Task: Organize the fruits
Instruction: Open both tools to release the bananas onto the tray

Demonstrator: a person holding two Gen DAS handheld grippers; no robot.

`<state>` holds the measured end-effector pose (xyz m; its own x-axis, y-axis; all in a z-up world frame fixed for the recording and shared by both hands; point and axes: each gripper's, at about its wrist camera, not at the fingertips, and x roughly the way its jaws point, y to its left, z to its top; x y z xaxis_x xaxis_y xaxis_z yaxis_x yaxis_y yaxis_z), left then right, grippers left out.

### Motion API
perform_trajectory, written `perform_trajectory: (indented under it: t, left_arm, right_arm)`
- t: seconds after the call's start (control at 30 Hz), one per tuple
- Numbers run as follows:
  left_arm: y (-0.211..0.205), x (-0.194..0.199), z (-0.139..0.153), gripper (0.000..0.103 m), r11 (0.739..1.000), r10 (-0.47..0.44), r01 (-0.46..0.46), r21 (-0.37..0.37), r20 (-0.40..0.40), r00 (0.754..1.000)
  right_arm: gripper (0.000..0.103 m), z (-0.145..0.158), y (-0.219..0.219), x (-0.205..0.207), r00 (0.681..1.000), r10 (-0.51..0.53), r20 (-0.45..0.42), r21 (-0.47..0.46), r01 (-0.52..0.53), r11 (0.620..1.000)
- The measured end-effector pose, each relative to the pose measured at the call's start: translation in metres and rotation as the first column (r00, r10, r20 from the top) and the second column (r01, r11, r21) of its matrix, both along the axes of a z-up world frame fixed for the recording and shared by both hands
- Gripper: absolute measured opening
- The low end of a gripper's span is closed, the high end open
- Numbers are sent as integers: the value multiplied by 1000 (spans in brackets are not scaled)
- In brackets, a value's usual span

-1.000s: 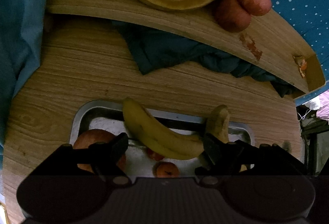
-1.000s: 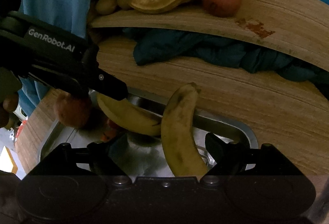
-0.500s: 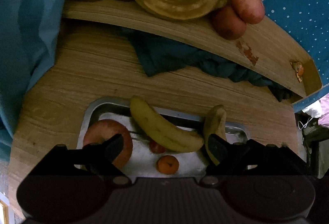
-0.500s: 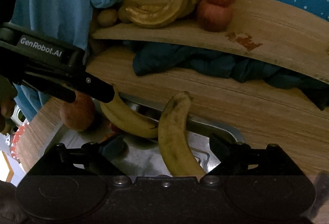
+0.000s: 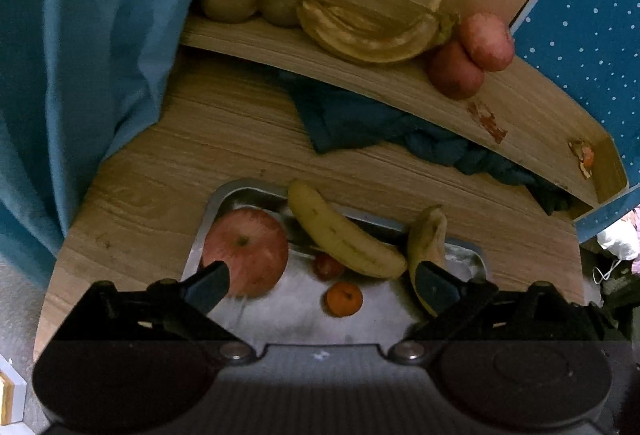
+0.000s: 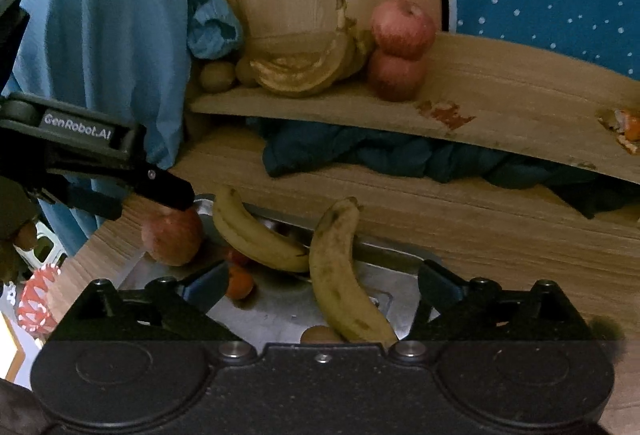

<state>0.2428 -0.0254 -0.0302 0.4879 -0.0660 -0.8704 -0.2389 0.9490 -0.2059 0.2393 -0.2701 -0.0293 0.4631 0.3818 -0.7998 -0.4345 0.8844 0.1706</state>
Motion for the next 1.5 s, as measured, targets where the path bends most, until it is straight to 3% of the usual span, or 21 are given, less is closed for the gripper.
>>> perform_trajectory:
  t: [0.3,0.33,0.87,1.5]
  left_arm:
    - [-10,-32,10,102,998,33,-35,60,42,999]
    - [-11,-36,12,102,998,34,-33,53,-17,999]
    - [-30,-94,37,103,988,94,-95,118,14,995]
    - [-30,-134,59,103,979,56,-66,193,57,997]
  right_arm:
    - [102,23,-14,-27,996,-41,79,4,41,999]
    - [102,25,-16,-30,995,-47,88,7,46,999]
    - [102,58,-32,-81,972,-95,213,25,92,995]
    - [102,73,-25,-114,962,-146,230,73,132,989]
